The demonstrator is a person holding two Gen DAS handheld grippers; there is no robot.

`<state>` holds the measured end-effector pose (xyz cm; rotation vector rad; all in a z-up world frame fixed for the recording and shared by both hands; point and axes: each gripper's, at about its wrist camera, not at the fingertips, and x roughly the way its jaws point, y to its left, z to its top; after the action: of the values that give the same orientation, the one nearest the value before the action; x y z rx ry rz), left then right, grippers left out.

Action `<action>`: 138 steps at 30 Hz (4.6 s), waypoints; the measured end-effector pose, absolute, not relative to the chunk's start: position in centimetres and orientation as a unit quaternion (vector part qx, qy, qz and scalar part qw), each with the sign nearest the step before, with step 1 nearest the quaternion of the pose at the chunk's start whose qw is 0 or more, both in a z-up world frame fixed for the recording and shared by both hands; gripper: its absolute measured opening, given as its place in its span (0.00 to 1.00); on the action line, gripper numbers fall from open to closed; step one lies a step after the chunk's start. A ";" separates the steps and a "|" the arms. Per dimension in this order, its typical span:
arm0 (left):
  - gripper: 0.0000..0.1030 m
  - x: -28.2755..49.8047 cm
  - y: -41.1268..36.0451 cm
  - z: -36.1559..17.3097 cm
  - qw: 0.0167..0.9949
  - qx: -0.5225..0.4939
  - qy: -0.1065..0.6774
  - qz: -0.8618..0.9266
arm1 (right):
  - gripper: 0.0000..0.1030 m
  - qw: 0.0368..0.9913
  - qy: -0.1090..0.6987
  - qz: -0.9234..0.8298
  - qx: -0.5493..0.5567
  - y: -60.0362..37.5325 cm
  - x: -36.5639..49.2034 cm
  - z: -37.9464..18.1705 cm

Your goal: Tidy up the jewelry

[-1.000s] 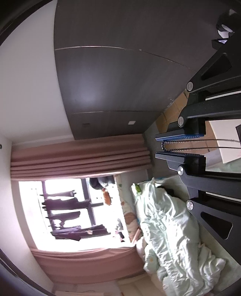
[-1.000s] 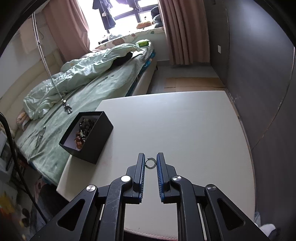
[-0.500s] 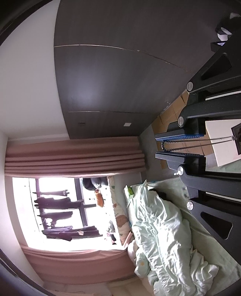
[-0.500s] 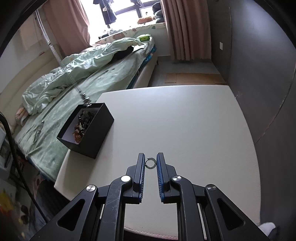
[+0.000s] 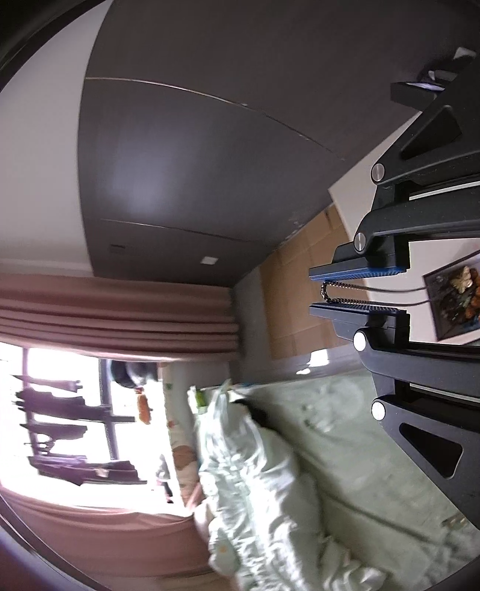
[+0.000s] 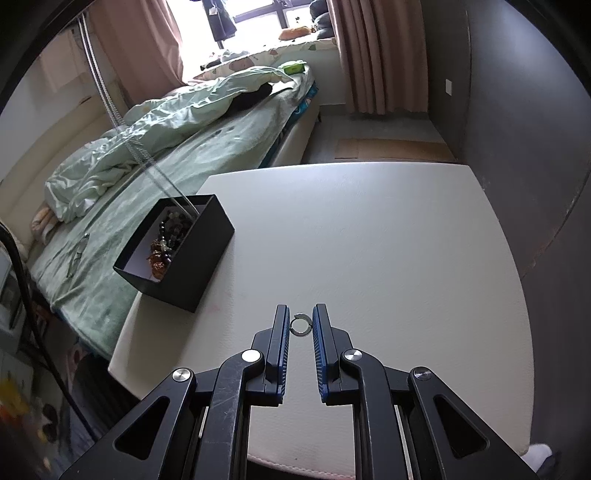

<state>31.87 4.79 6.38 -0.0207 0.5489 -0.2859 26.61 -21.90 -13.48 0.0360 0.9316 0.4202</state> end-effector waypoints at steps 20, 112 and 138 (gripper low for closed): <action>0.19 33.9 4.4 -8.0 0.892 -0.101 0.409 -0.167 | 0.14 0.867 0.445 0.225 0.002 -19.7 27.3 -12.6; 1.00 2.5 1.8 1.9 0.955 -0.063 0.275 -0.088 | 1.00 0.917 0.314 0.238 0.065 -24.2 7.6 1.7; 1.00 1.1 1.9 2.1 0.956 -0.055 0.280 -0.064 | 1.00 0.922 0.306 0.226 0.073 -25.7 6.4 1.5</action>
<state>1.11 1.91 2.12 -0.1119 0.5679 -0.1305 6.40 -25.68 1.55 0.1501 0.6279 0.4635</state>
